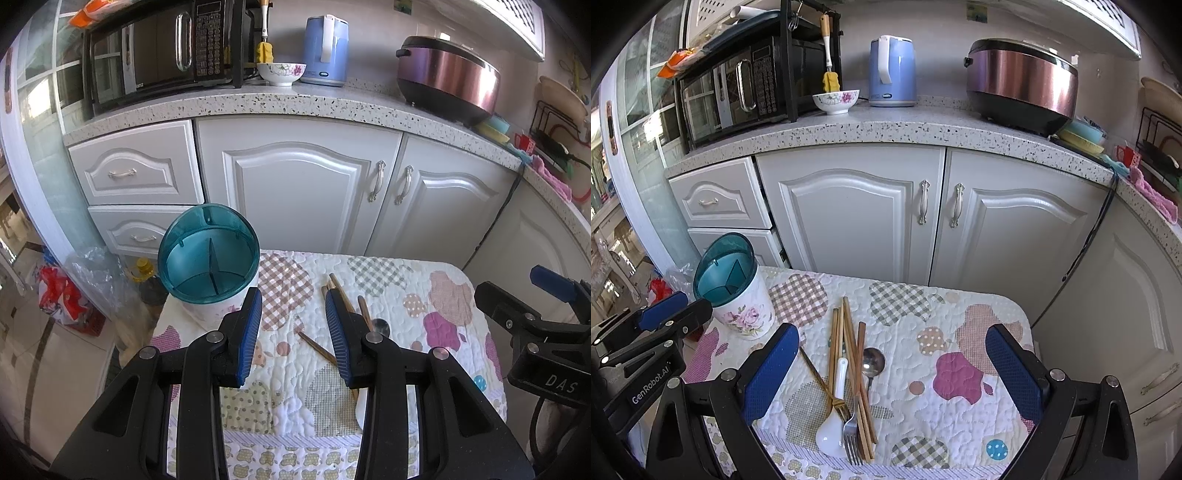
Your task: Organize utensils
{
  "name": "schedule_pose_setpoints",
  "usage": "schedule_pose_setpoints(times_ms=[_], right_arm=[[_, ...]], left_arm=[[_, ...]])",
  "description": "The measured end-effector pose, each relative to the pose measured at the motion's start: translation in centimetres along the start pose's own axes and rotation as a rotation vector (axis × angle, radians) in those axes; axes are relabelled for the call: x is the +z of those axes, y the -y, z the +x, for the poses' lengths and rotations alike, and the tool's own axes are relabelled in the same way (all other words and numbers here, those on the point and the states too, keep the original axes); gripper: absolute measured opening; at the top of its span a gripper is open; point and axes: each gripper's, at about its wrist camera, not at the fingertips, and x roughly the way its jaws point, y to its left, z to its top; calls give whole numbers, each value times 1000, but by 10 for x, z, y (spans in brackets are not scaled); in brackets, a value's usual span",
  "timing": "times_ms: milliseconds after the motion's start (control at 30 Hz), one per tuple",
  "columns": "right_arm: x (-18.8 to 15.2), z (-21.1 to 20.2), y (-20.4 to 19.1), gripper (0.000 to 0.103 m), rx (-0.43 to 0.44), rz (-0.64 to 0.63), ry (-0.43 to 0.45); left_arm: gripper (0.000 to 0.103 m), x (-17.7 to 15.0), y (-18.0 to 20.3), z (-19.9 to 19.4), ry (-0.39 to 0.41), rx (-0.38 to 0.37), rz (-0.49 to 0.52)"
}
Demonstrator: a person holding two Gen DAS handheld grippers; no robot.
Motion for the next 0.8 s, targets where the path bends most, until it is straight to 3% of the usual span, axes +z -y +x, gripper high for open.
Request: schedule_pose_setpoints(times_ms=[800], right_arm=[[-5,11,1,101,14,-2,-32]], left_arm=[[35,-4,0,10,-34,-11,-8]])
